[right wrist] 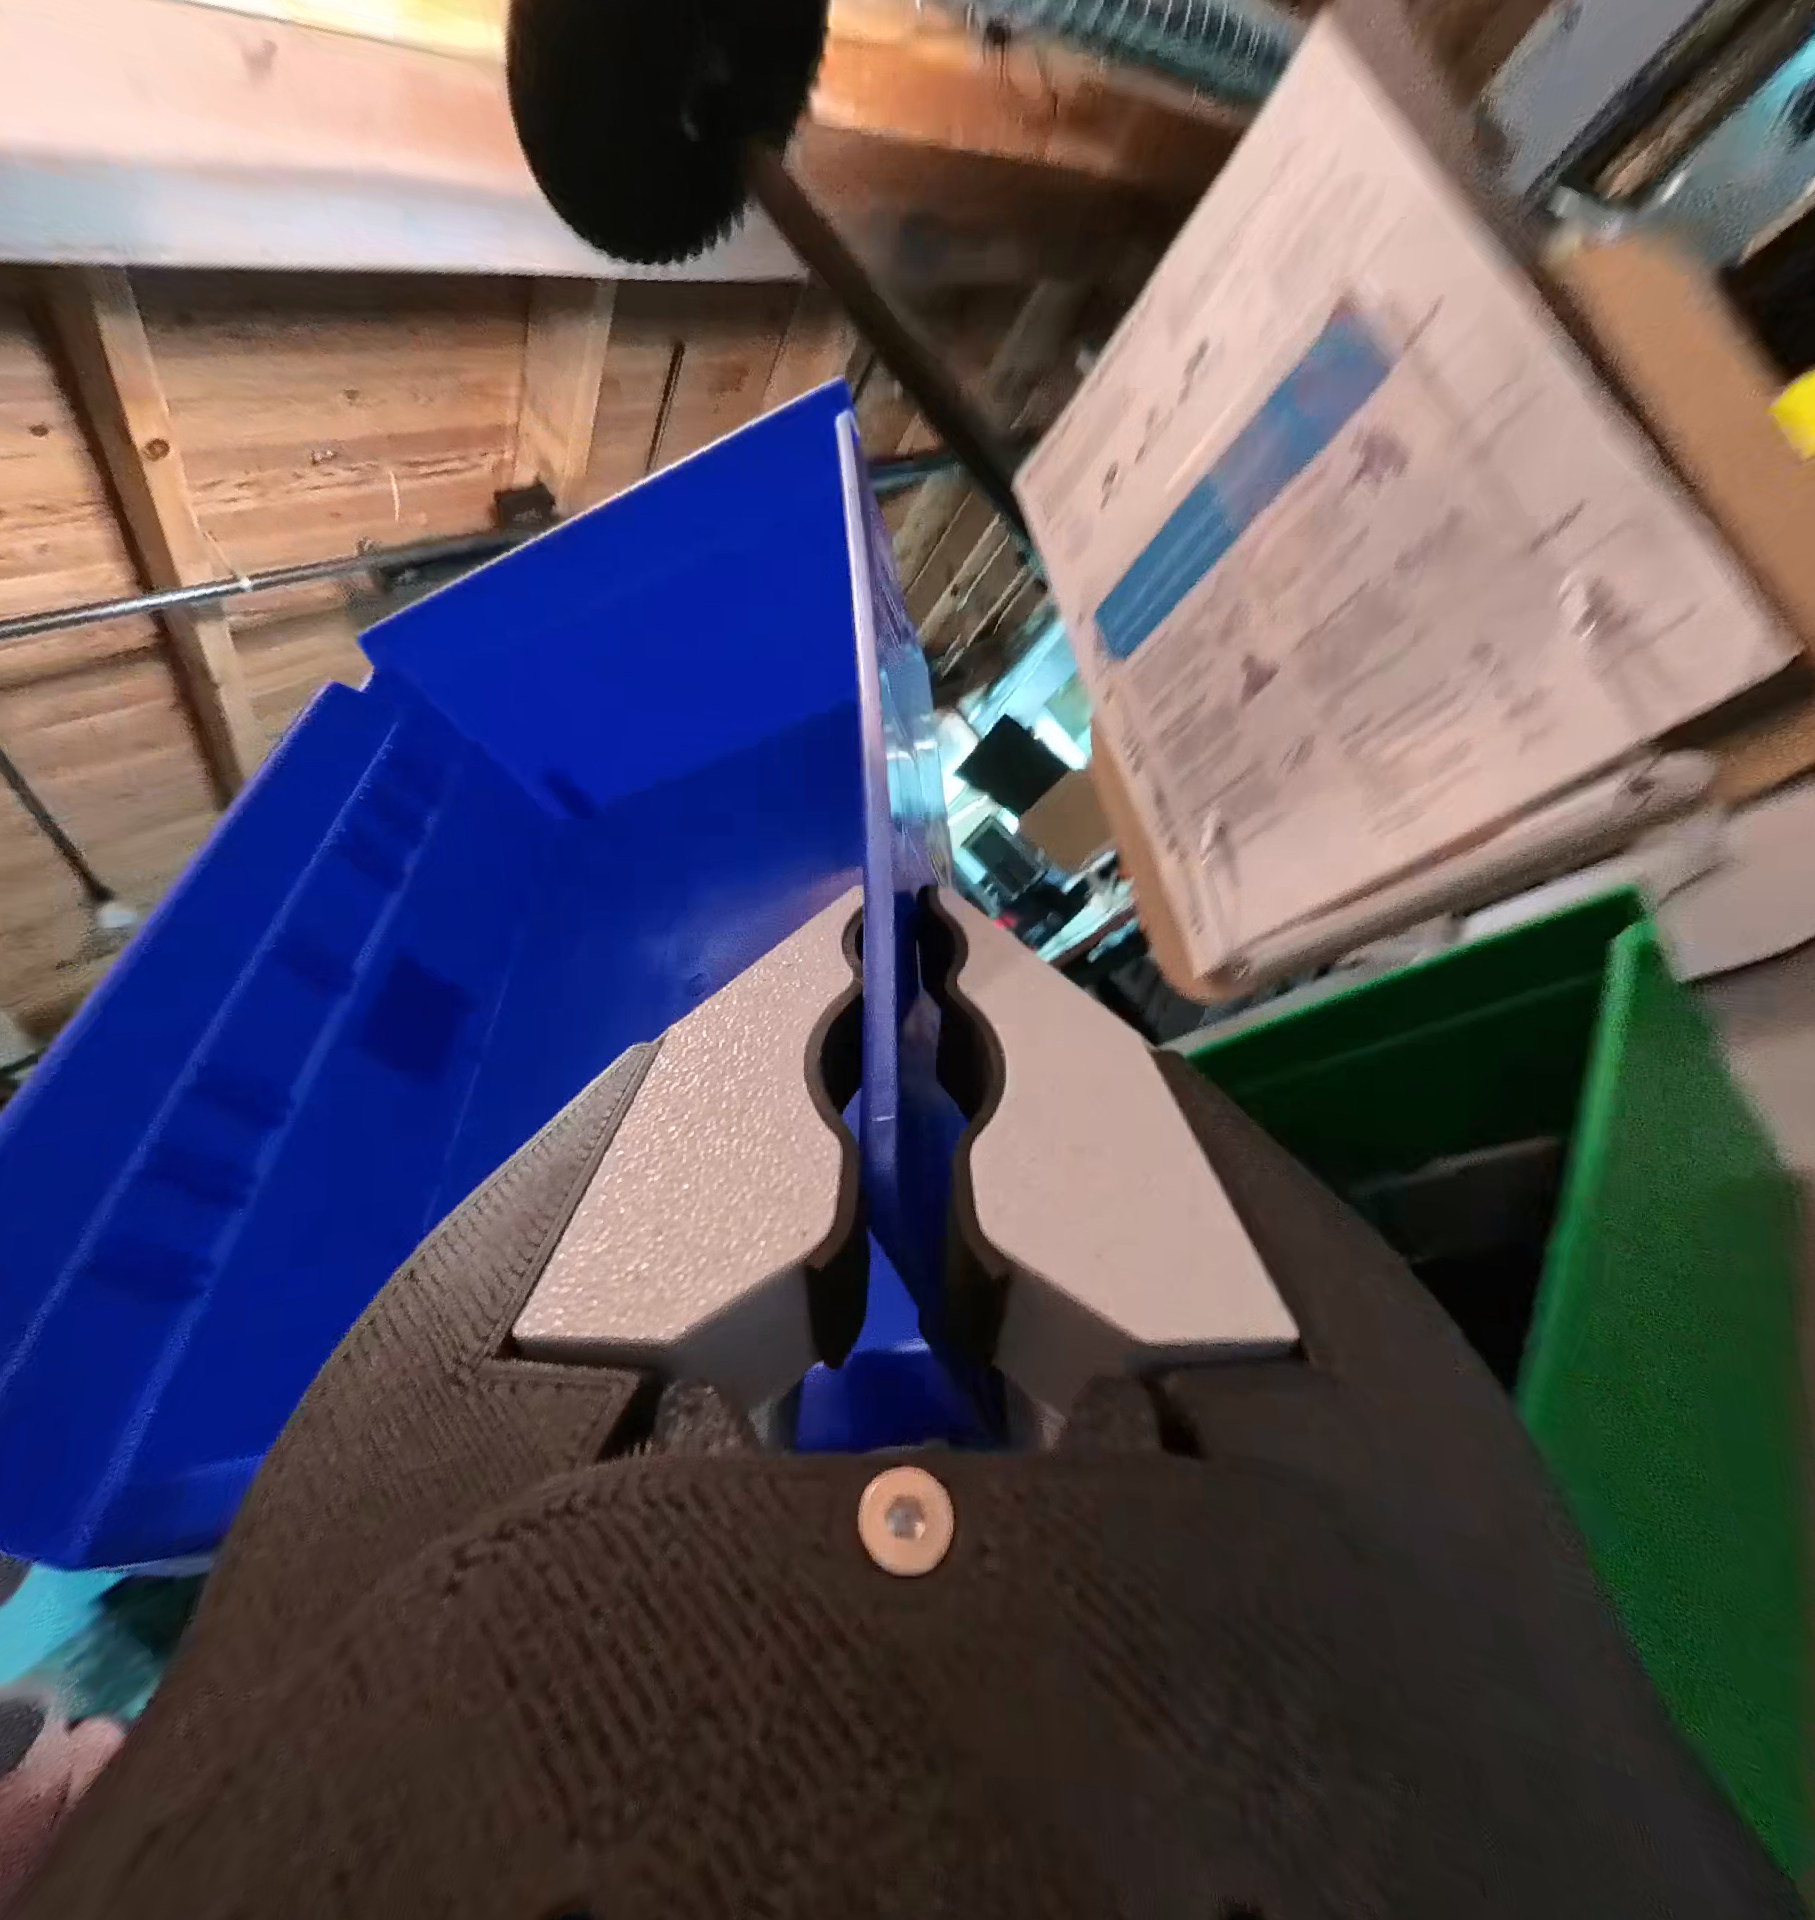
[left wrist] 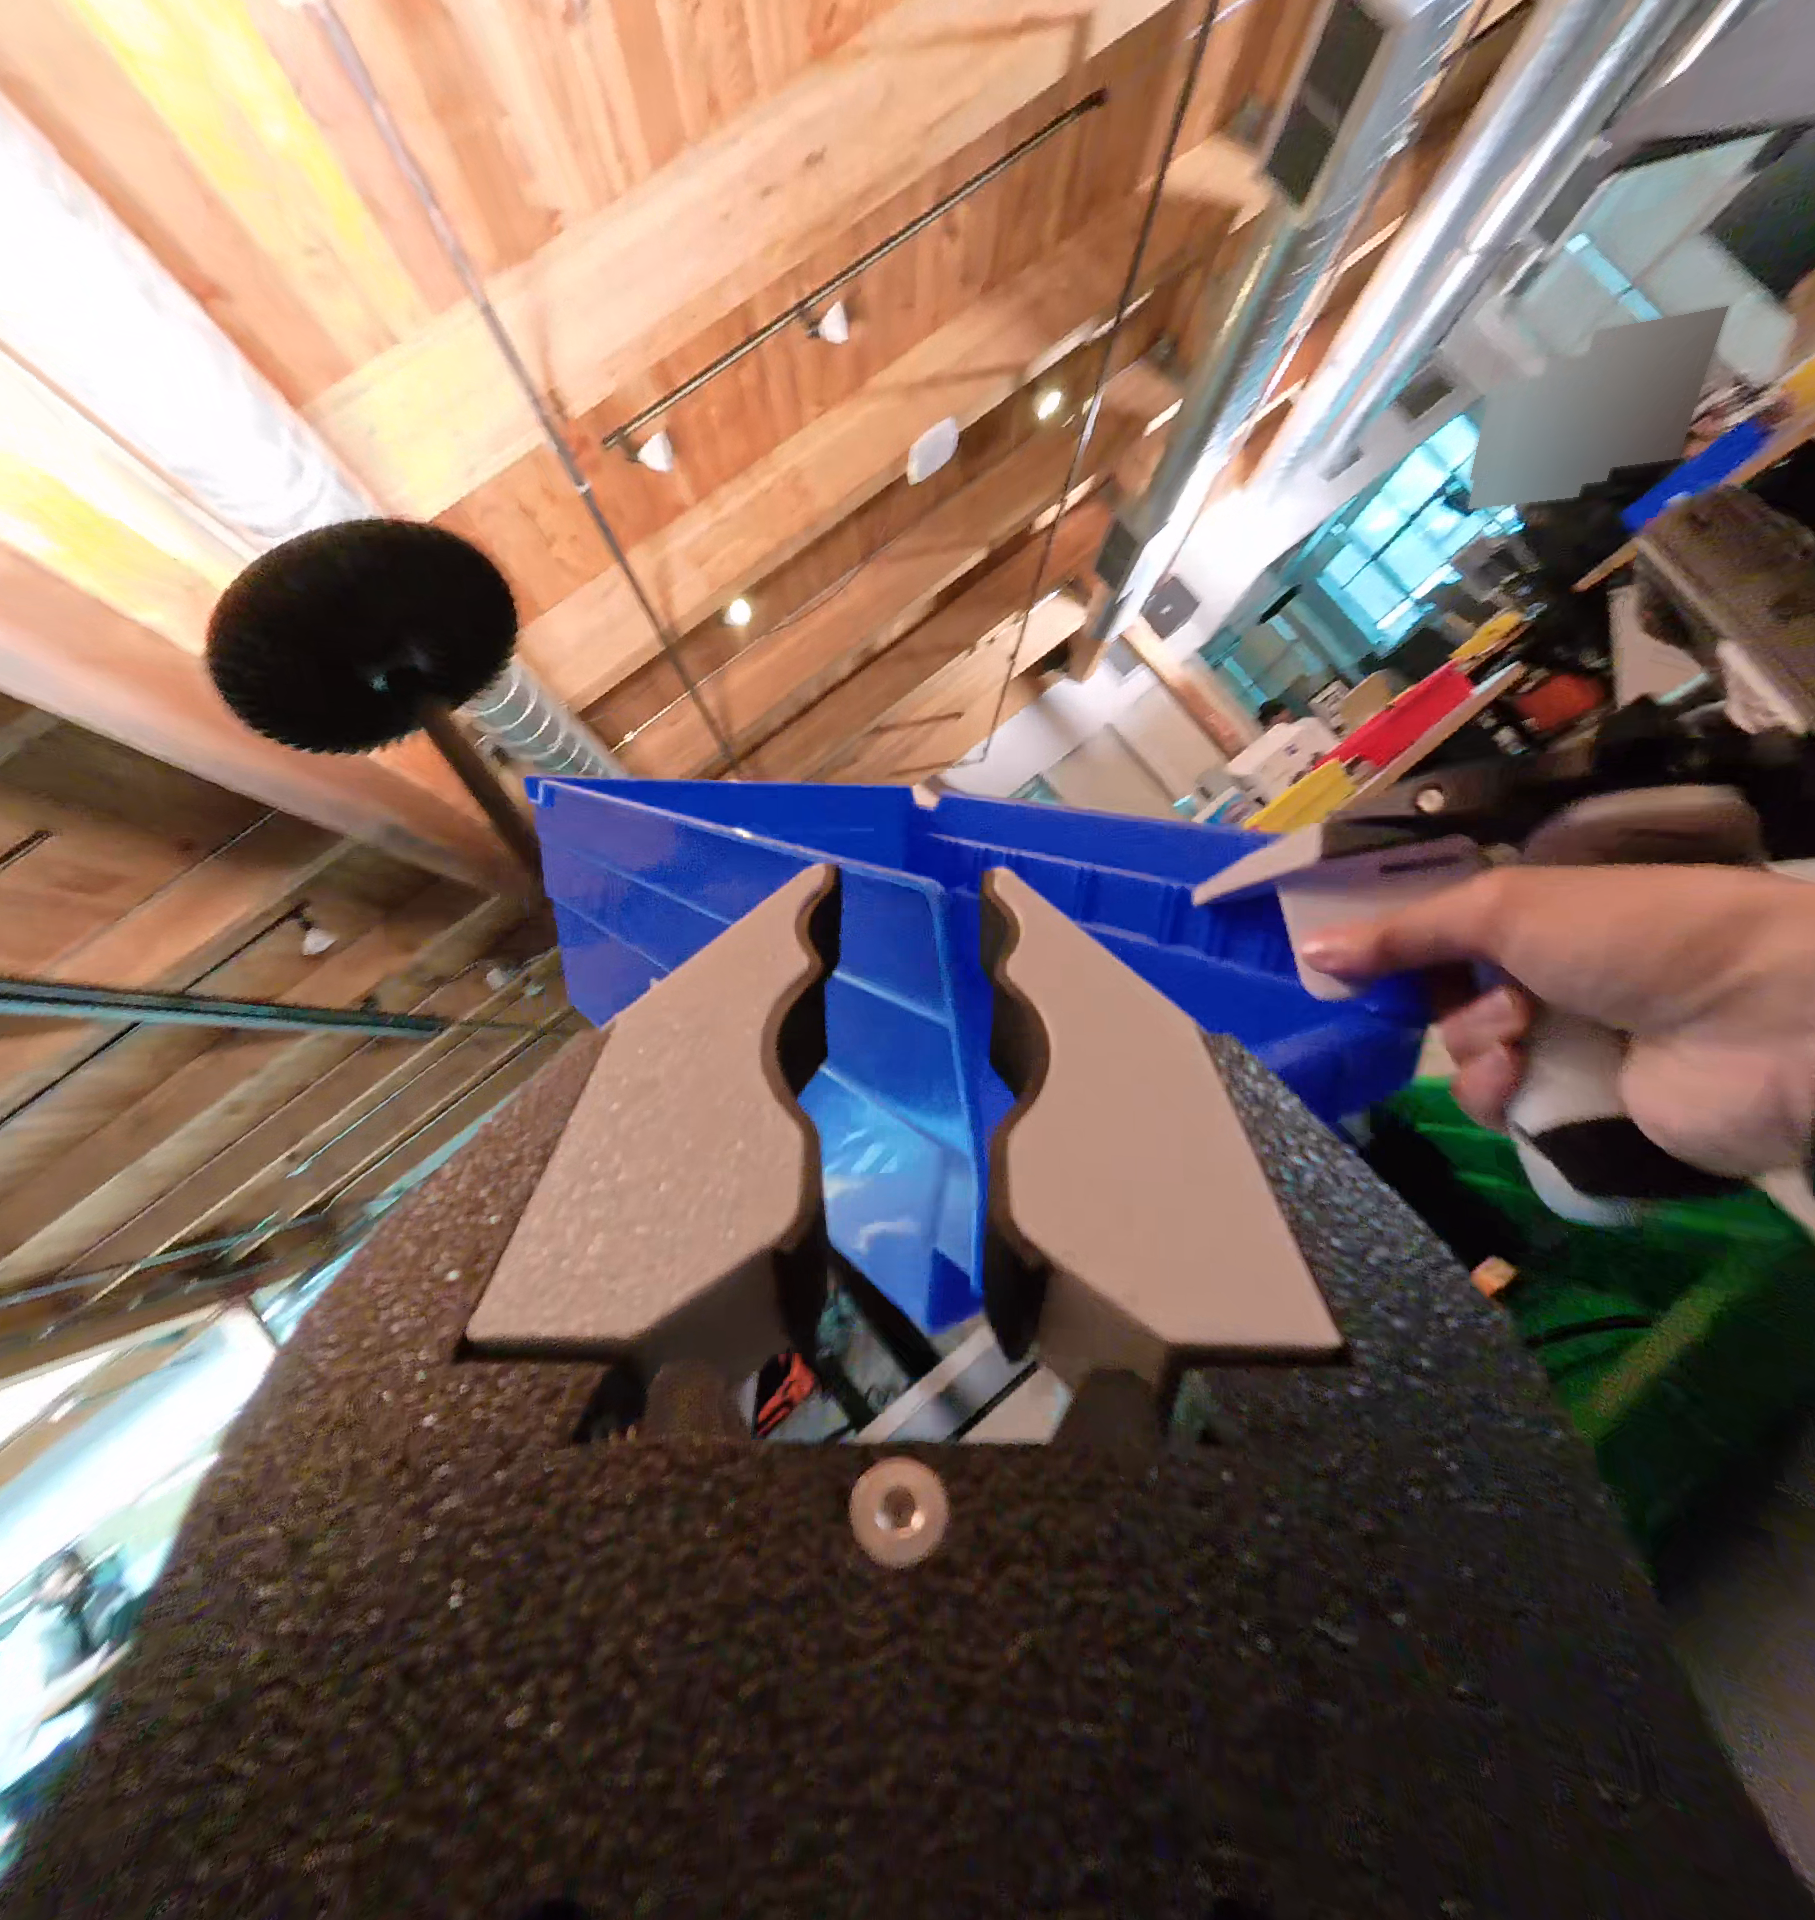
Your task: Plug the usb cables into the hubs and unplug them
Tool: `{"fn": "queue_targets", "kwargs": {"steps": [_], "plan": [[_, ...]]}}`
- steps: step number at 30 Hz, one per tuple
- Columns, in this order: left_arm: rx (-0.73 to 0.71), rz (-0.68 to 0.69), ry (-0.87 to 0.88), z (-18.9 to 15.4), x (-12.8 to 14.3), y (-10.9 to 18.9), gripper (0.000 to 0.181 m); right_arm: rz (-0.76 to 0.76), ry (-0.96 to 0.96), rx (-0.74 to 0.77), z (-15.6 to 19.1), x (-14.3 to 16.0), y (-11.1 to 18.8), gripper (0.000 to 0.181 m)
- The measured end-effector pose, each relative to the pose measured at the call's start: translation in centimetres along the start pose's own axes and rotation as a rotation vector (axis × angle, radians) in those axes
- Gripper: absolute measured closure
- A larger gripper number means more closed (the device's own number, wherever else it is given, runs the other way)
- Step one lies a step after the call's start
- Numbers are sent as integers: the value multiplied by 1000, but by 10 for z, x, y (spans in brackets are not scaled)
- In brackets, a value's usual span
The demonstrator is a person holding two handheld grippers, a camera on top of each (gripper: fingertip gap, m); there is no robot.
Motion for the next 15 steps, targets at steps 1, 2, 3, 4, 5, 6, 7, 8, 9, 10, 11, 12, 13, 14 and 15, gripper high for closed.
{"fn": "queue_targets", "kwargs": {"steps": [1,2,3,4,5,6,7,8,9,10,11,12,13,14,15], "plan": [[26,-14,10,-5,-1,-1,152,-35,28,10,-4,-16,3,177],[49,-13,26,-9,-1,-2,147,-75,56,25,-9,-34,7,177],[67,2,51,-12,2,-2,144,-119,85,42,-14,-52,12,177],[76,29,86,-14,7,-1,142,-164,114,65,-20,-72,18,177],[80,66,130,-15,14,0,139,-205,143,91,-27,-92,25,177],[76,117,182,-14,23,1,137,-242,175,121,-35,-111,32,177],[56,189,237,-13,34,2,136,-272,212,157,-43,-130,40,177],[32,275,297,-11,47,4,133,-293,254,194,-52,-147,49,177],[19,358,360,-10,60,5,129,-309,299,233,-61,-162,59,177],[16,438,421,-11,74,6,127,-316,344,271,-70,-174,68,177],[22,512,476,-13,88,7,123,-311,387,313,-79,-184,79,177],[32,576,522,-16,101,9,116,-299,423,352,-88,-193,89,178],[43,633,562,-21,114,10,113,-283,447,383,-98,-200,98,178],[53,681,602,-27,126,11,111,-263,471,410,-107,-205,106,178],[58,720,631,-32,136,11,111,-240,482,438,-118,-210,115,178]]}}
Point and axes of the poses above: each gripper's, where its closed fingertips meet, y back along the fingers, x out of its underside, z = x × y across the jaws, the point moved 10 cm from there along y, back along the fingers, and after that the axes turned 10 degrees about -z, right-handed, at the moved point
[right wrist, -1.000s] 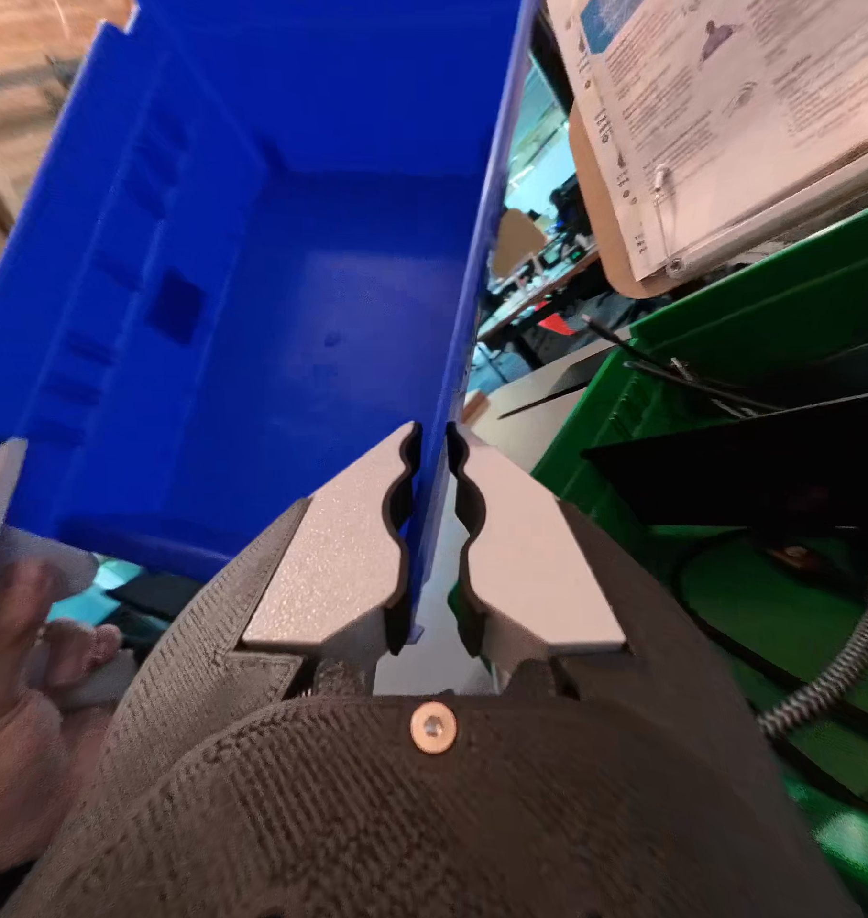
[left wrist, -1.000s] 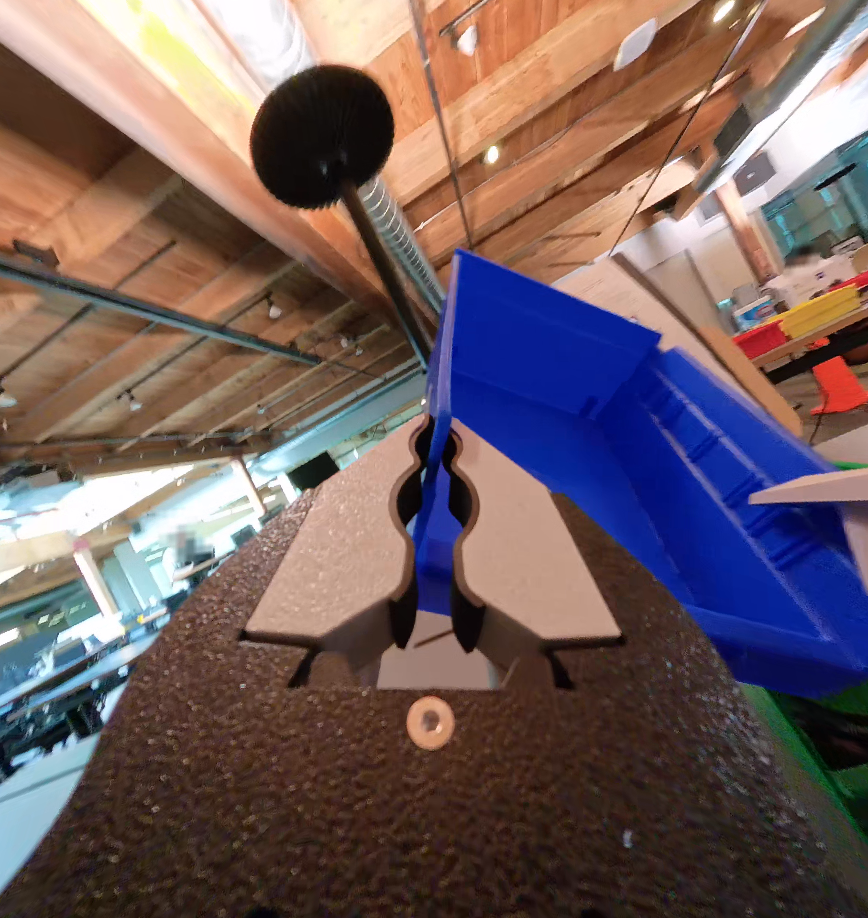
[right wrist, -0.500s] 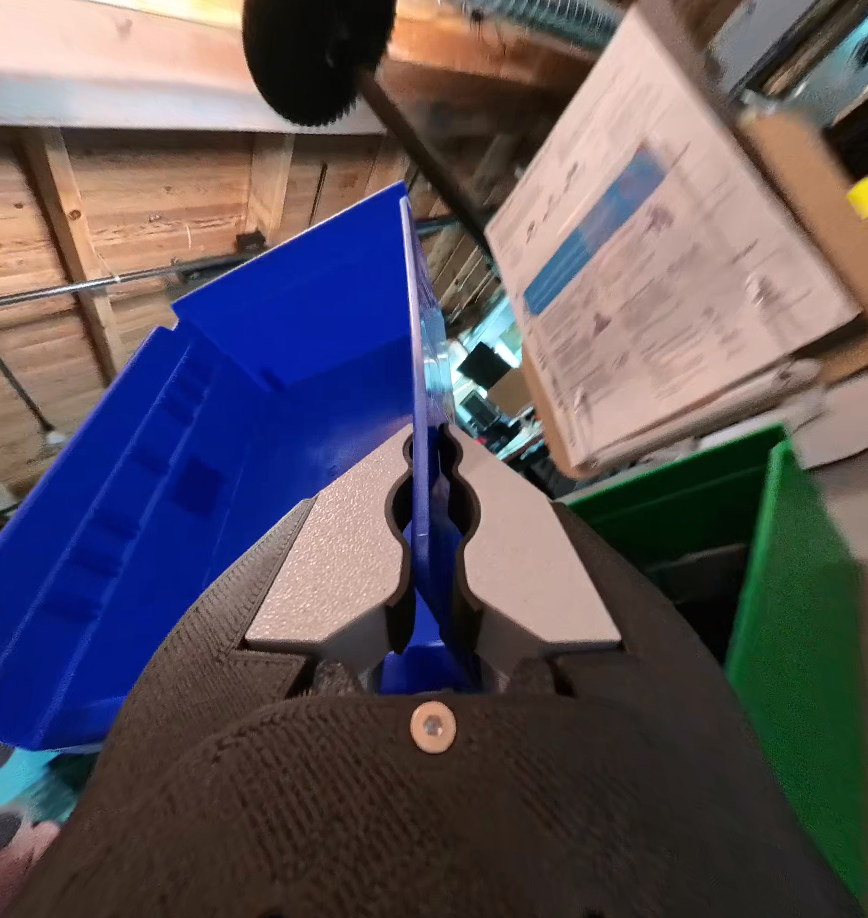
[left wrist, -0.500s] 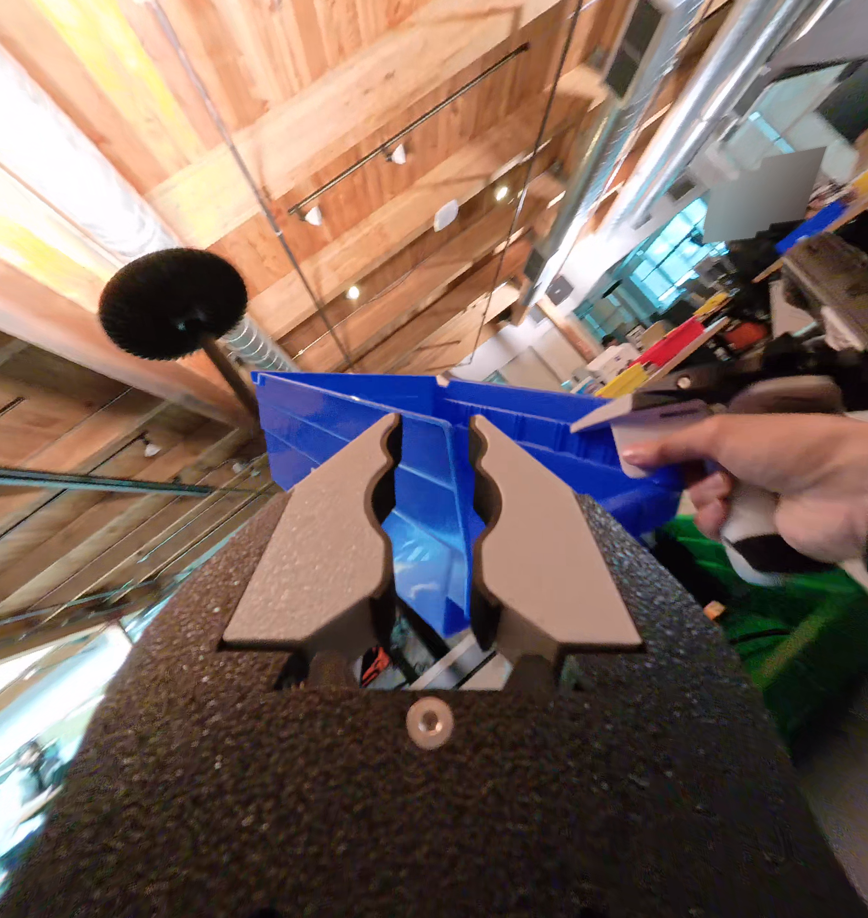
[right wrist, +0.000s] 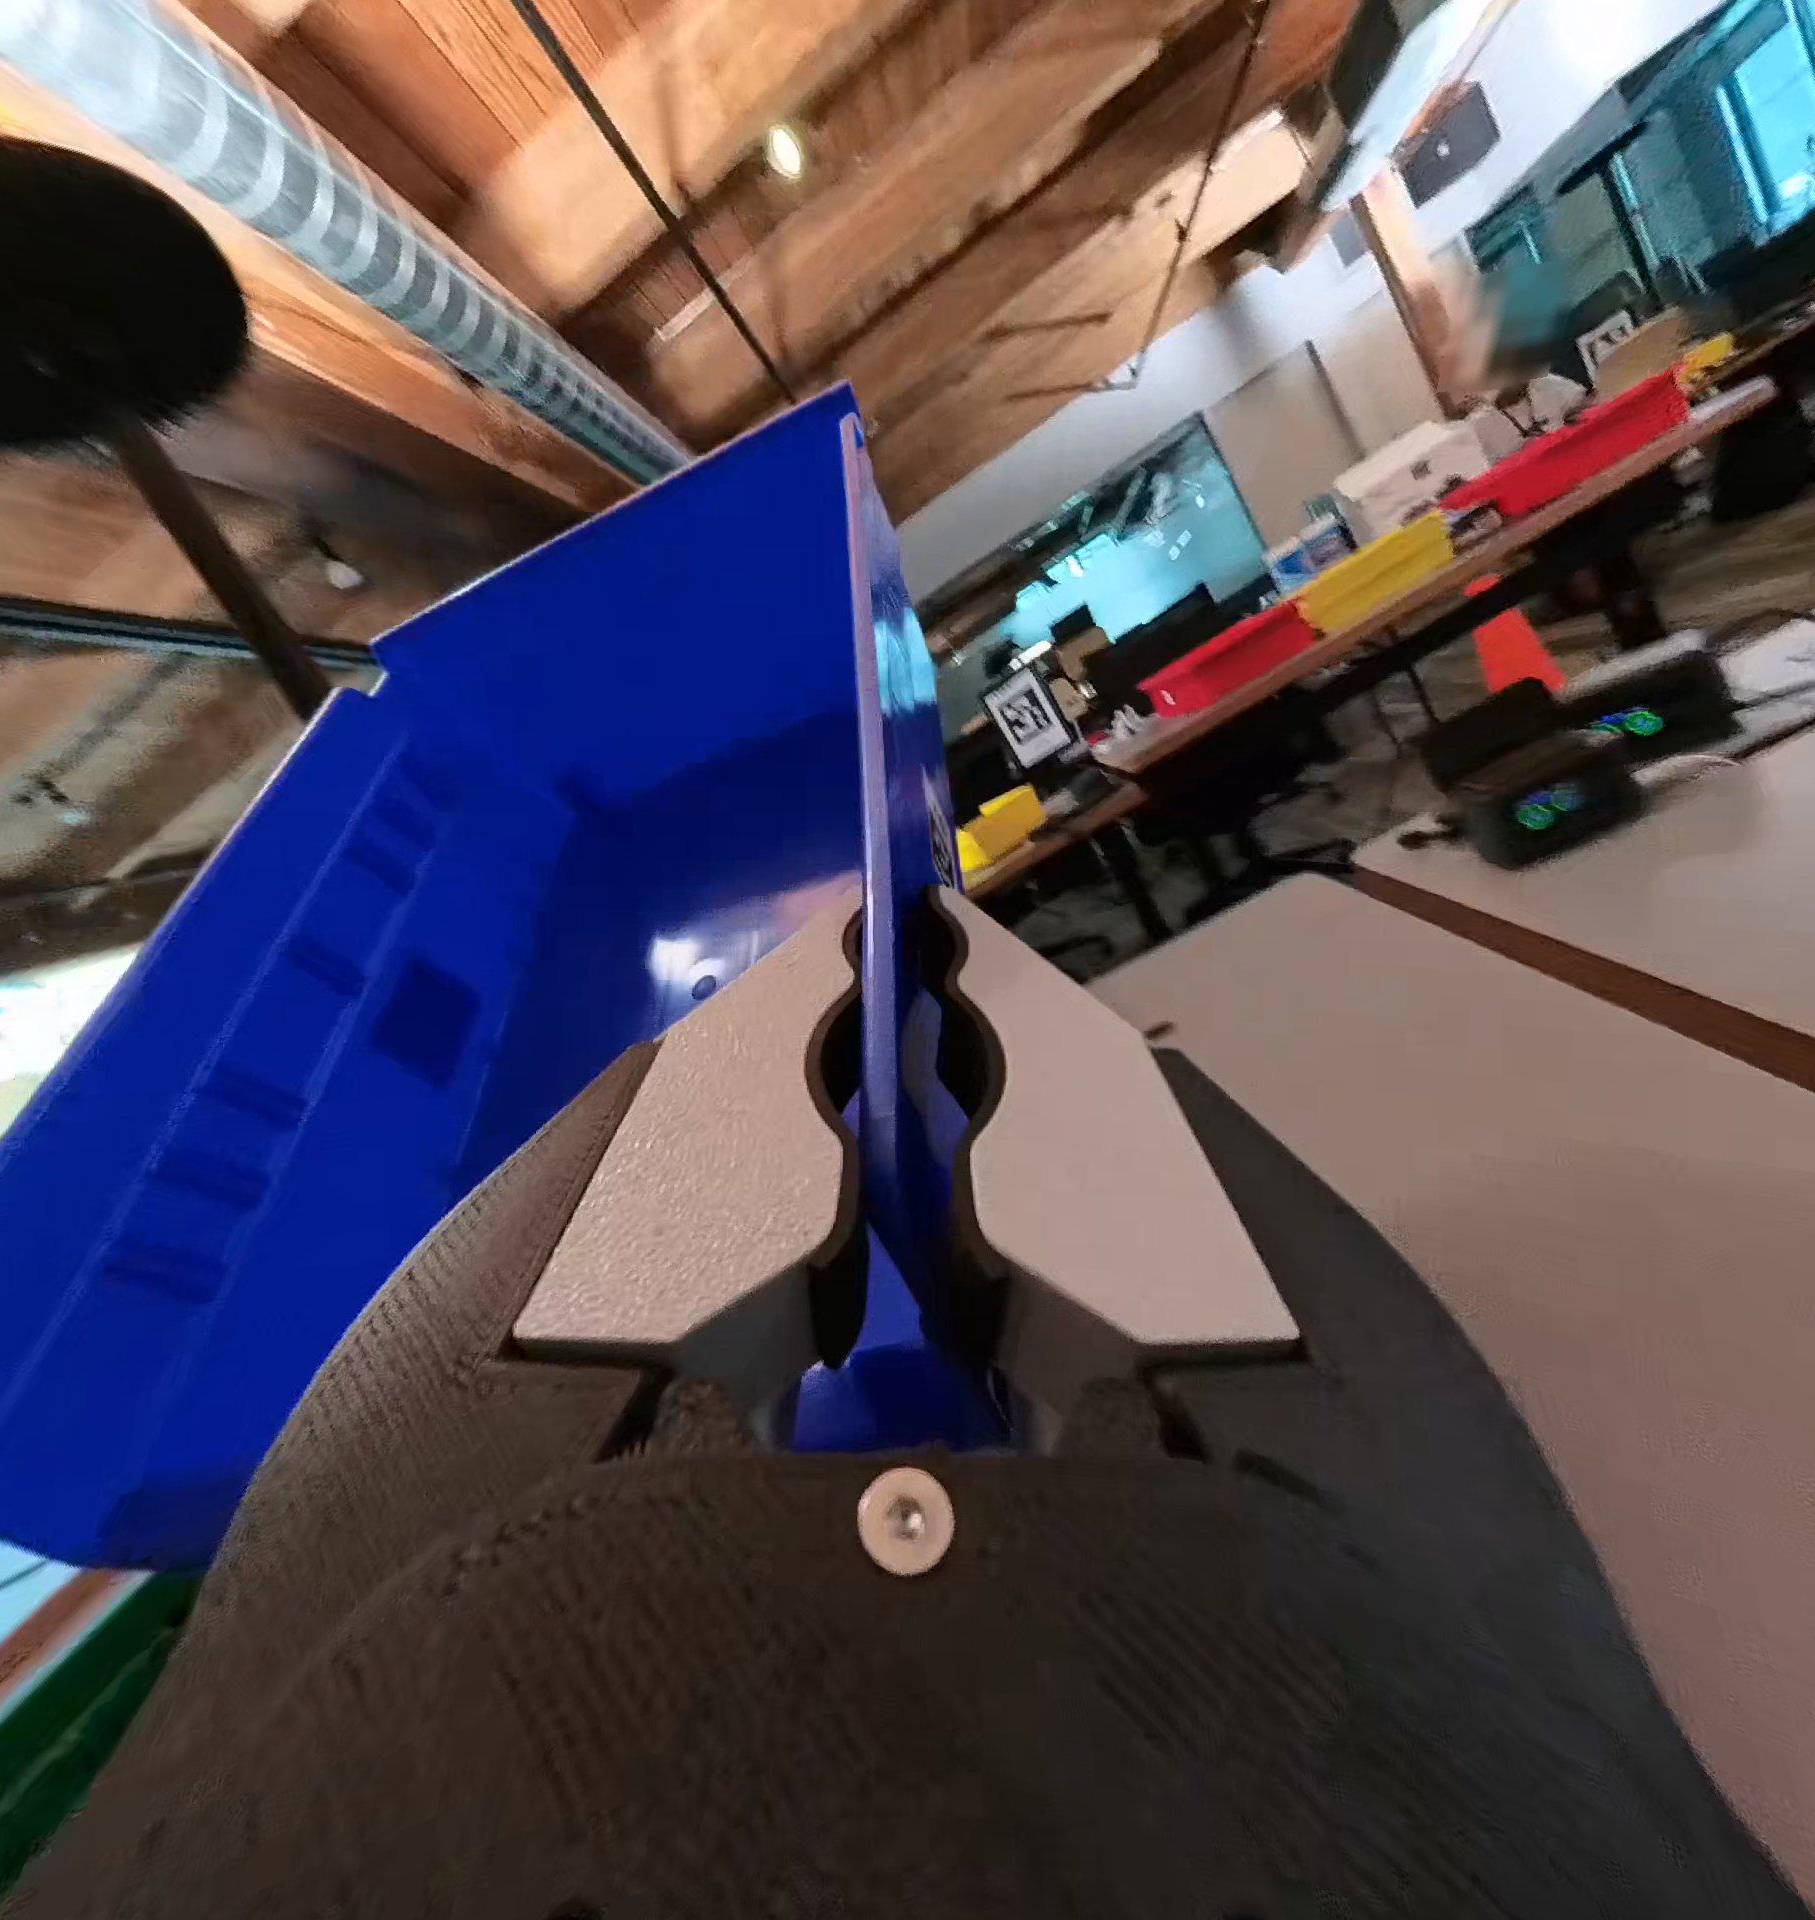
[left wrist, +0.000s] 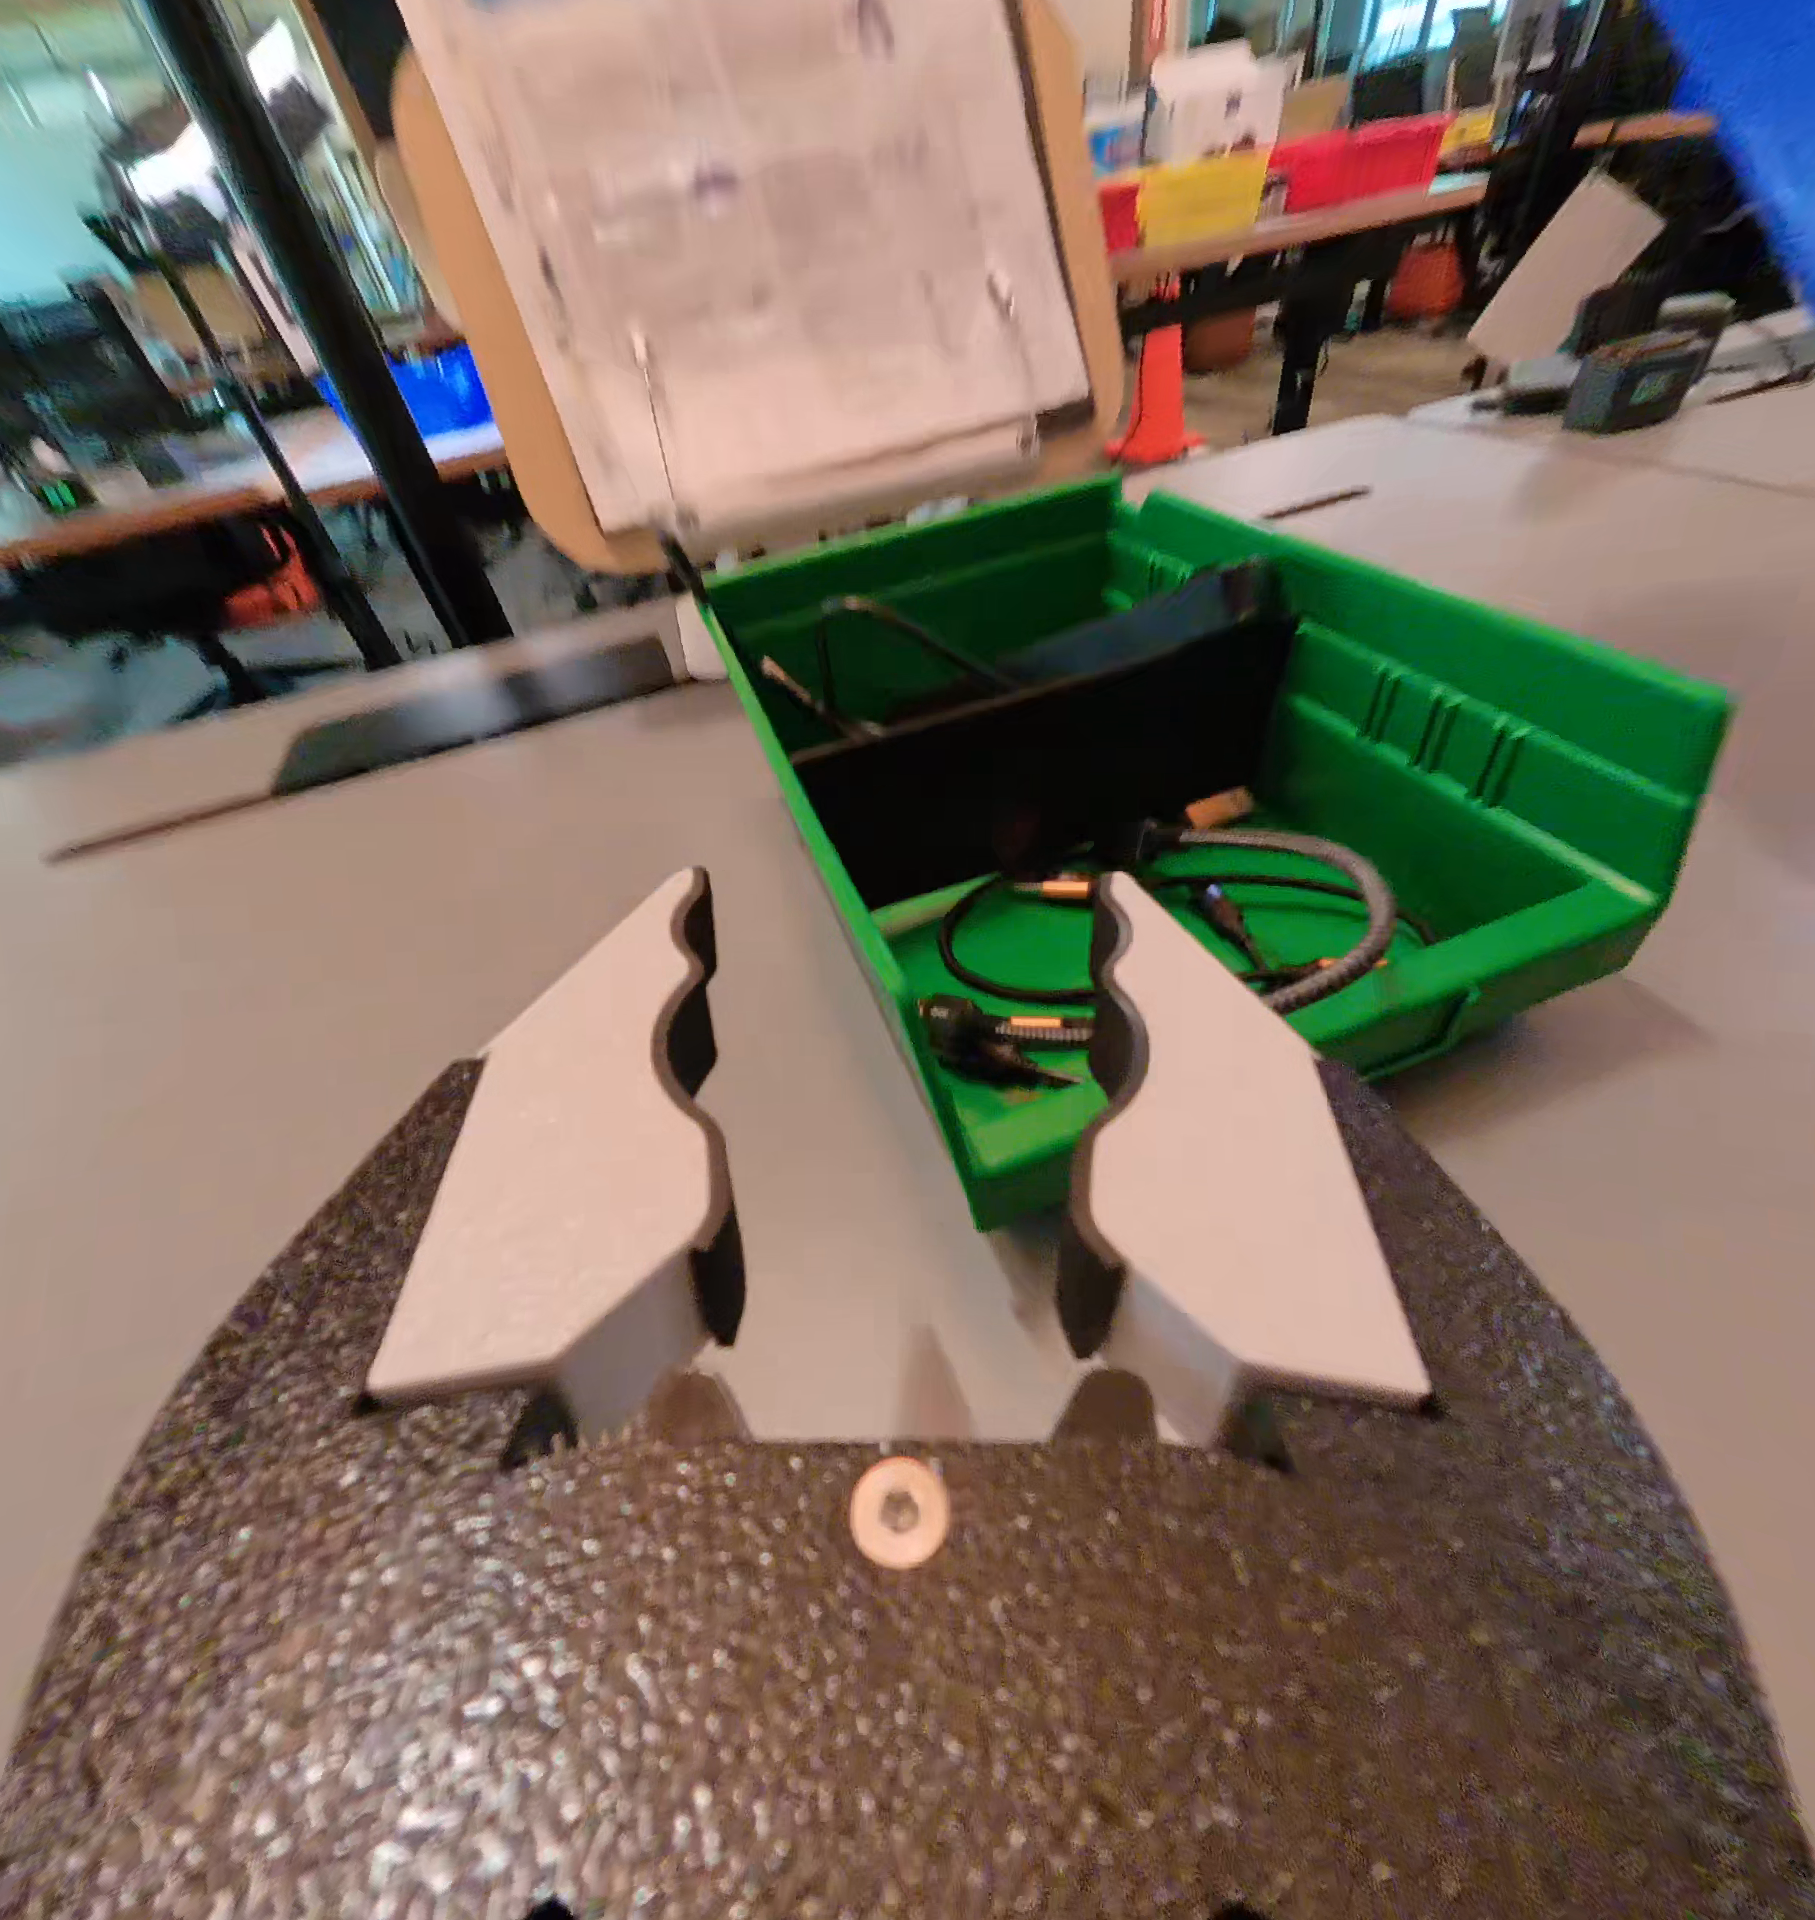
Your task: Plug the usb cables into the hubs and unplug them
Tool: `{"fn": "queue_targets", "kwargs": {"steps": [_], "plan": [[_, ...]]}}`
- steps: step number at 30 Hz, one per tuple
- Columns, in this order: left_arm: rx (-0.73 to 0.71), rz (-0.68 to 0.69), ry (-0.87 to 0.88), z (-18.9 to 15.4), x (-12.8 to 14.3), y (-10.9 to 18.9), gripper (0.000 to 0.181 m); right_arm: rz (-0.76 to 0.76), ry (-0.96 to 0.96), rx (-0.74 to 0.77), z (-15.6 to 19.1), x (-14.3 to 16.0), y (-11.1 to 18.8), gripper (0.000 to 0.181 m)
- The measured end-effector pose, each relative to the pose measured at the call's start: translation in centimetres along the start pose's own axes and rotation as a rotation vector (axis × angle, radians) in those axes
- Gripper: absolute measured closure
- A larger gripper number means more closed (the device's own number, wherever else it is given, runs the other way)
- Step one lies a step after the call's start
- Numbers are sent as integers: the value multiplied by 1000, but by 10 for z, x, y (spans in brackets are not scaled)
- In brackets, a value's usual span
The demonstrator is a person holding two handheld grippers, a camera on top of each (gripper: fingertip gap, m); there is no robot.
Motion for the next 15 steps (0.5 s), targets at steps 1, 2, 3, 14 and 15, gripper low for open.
{"fn": "queue_targets", "kwargs": {"steps": [1,2,3,14,15], "plan": [[0,30,17,0,8,-7,111,25,-2,22,-13,1,3,178],[5,56,26,0,14,-13,111,50,-3,45,-24,4,5,178],[3,80,30,-1,19,-19,111,72,-2,73,-34,6,8,178],[-12,166,-6,10,37,-40,172,334,321,285,-63,31,12,177],[-44,164,-25,15,38,-39,176,345,312,288,-63,34,11,177]]}}
Point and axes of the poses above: each gripper's, where its closed fingertips meet, y back along the fingers, x out of its underside, z = x × y across the jaws, the point moved 10 cm from there along y, back along the fingers, and after that the axes turned 10 degrees about -z, right-handed, at the moved point
